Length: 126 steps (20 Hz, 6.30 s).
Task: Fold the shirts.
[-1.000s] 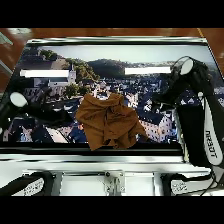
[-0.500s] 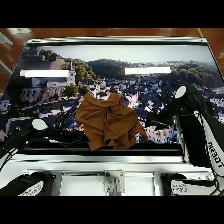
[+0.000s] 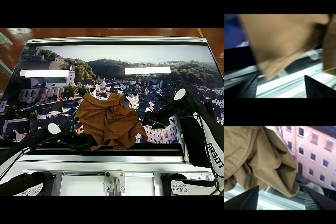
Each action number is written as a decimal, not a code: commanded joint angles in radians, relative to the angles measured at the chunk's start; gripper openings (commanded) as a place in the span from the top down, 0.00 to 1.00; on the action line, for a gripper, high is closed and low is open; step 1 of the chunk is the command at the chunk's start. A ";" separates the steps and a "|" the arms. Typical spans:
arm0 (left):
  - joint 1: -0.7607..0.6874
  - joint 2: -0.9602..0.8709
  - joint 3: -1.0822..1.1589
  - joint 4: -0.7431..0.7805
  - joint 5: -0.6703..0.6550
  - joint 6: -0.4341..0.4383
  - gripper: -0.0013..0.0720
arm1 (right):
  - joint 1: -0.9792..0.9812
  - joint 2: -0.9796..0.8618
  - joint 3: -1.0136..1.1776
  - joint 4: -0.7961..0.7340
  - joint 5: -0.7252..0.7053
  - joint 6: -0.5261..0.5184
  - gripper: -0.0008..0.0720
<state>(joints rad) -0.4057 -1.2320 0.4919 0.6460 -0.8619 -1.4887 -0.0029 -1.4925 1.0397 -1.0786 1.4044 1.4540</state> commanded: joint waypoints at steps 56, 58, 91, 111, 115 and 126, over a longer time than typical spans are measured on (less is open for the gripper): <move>0.087 0.482 0.277 0.124 0.222 0.127 0.92 | 0.178 0.233 0.175 -0.213 -0.052 -0.010 0.91; 0.160 0.629 0.440 0.151 0.308 0.132 0.93 | 0.126 0.381 0.316 -0.214 -0.089 0.052 0.91; 0.418 0.934 0.875 0.459 -0.533 -0.119 0.92 | -0.013 0.730 0.886 -0.330 0.449 0.151 0.91; 0.377 0.042 0.380 0.336 0.351 -0.180 0.92 | -0.012 -0.290 0.610 -0.014 -0.309 0.163 0.91; 0.336 -0.051 0.380 0.337 0.260 -0.169 0.89 | -0.013 -0.324 0.610 0.009 -0.294 0.163 0.83; 0.690 0.050 0.365 0.408 -0.507 0.049 0.01 | -0.234 -0.076 0.554 -0.163 0.133 -0.008 0.23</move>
<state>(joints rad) 0.2207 -1.2236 0.9207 1.0229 -1.1988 -1.4940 -0.1722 -1.6138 1.6302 -1.2060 1.3651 1.4933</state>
